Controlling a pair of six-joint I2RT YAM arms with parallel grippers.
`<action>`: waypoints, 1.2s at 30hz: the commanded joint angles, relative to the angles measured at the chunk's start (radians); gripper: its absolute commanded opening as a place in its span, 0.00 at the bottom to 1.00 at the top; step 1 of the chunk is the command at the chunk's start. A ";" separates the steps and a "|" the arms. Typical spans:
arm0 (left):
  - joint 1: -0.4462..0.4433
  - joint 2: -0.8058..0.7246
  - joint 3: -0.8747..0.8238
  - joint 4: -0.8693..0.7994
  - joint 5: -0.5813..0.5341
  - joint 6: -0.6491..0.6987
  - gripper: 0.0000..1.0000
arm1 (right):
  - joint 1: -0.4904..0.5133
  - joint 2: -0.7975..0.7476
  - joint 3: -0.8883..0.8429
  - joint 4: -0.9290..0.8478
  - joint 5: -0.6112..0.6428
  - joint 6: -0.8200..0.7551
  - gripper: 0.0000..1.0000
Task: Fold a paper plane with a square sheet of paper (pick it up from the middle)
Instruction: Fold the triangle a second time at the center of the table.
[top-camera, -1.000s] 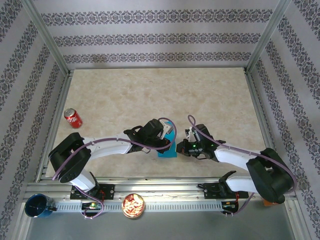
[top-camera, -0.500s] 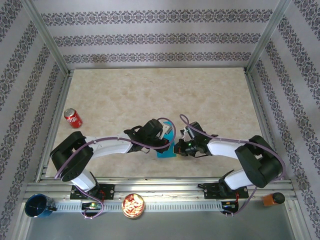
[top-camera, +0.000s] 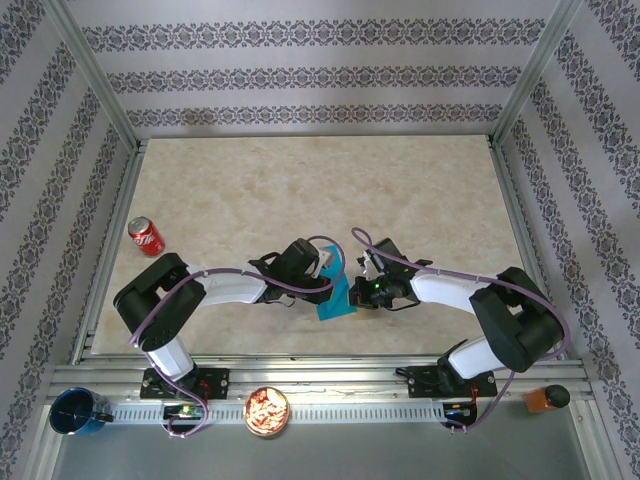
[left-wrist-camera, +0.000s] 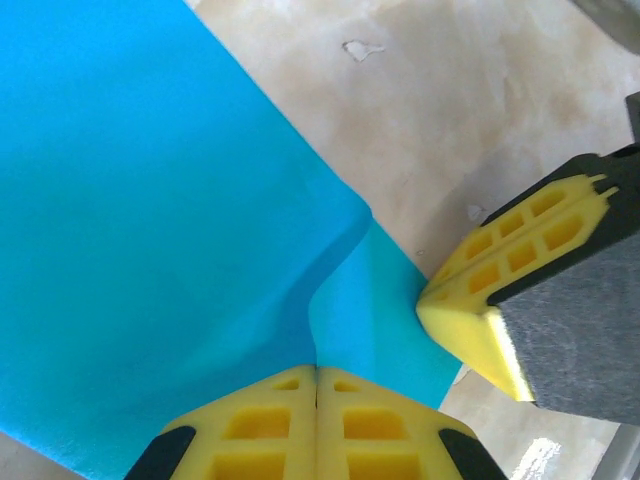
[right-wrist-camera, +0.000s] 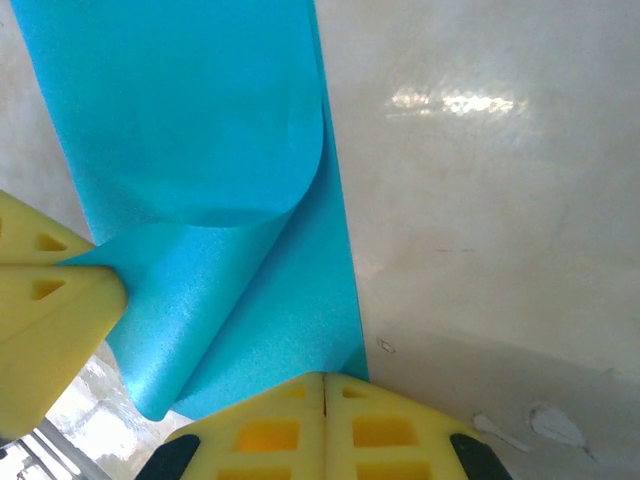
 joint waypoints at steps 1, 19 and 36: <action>0.009 0.008 -0.022 0.053 0.008 -0.014 0.00 | -0.001 0.015 0.012 -0.050 0.028 -0.001 0.01; 0.009 0.012 -0.026 0.067 0.012 -0.014 0.00 | 0.043 0.014 0.040 0.035 -0.011 0.057 0.04; 0.021 -0.014 -0.025 -0.019 -0.089 0.039 0.00 | 0.047 0.078 0.030 -0.032 0.049 0.039 0.03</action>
